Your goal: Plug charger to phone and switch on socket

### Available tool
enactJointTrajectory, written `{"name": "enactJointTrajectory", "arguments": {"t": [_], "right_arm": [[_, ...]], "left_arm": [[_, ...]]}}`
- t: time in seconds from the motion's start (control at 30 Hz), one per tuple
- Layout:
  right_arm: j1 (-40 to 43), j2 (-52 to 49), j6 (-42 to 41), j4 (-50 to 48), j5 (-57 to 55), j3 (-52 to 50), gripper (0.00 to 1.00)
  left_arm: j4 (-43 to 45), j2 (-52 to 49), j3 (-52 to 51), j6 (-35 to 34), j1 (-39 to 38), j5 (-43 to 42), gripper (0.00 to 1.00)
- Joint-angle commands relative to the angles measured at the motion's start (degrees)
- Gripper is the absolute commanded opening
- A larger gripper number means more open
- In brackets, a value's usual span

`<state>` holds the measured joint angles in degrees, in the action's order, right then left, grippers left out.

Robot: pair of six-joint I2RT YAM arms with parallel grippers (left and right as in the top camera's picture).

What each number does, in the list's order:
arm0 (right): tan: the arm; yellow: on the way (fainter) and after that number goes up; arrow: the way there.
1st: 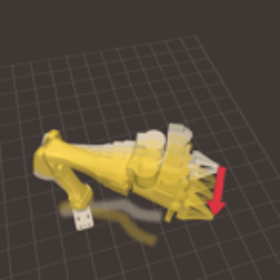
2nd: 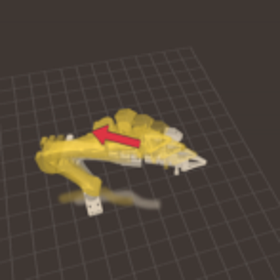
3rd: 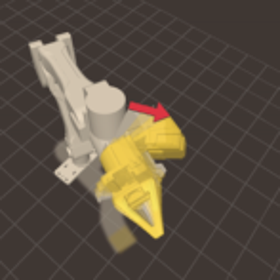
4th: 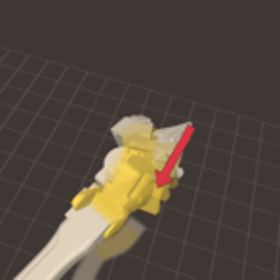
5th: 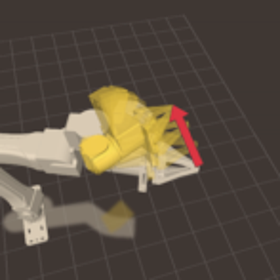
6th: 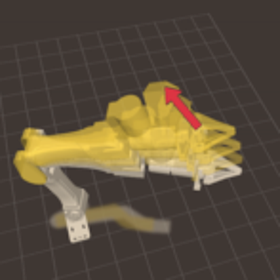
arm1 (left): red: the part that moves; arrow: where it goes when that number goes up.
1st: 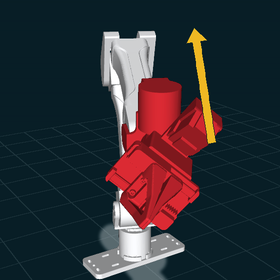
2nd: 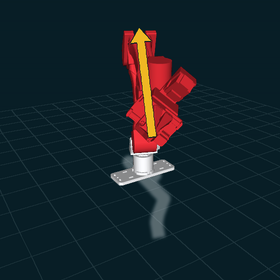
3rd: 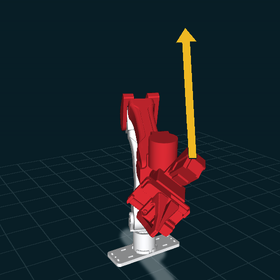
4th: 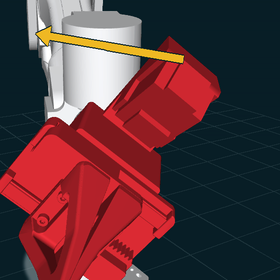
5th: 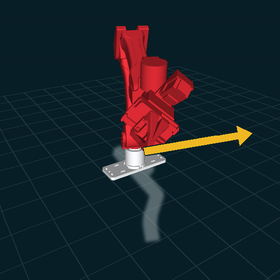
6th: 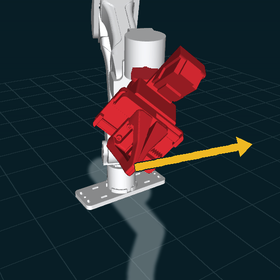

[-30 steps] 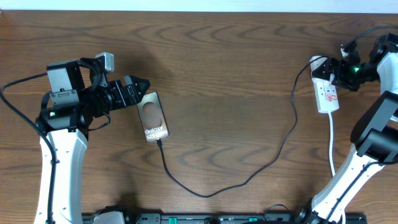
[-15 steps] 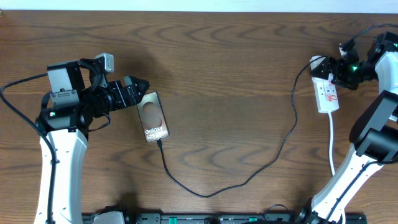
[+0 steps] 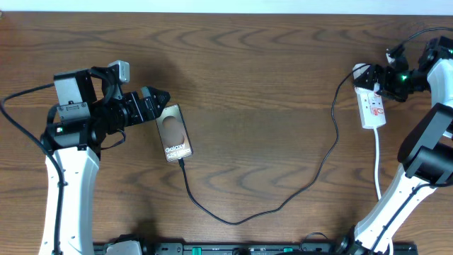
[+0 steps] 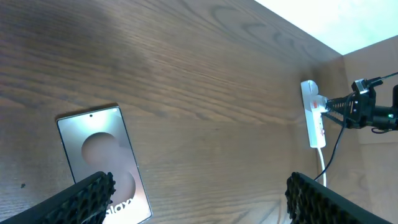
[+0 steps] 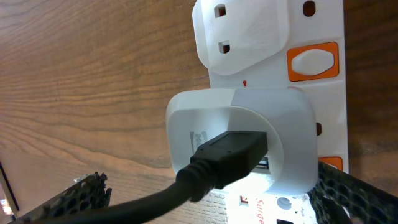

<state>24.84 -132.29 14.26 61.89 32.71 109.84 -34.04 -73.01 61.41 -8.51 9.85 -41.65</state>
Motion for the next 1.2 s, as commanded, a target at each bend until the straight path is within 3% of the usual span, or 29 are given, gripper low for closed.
{"name": "enactJointTrajectory", "arguments": {"t": [0.0,0.67,1.17], "right_arm": [[-1.42,-1.16,-0.52,0.72,3.91,-0.2,0.99],[-1.68,-1.16,-1.09,-1.9,6.51,-6.95,0.99],[0.52,-1.07,-18.16,4.66,-15.82,0.48,0.99]], "left_arm": [[0.0,0.04,0.33,1.22,-0.07,0.31,0.9],[0.0,0.04,0.33,1.22,-0.07,0.31,0.9],[0.0,0.04,0.33,1.22,-0.07,0.31,0.9]]}}
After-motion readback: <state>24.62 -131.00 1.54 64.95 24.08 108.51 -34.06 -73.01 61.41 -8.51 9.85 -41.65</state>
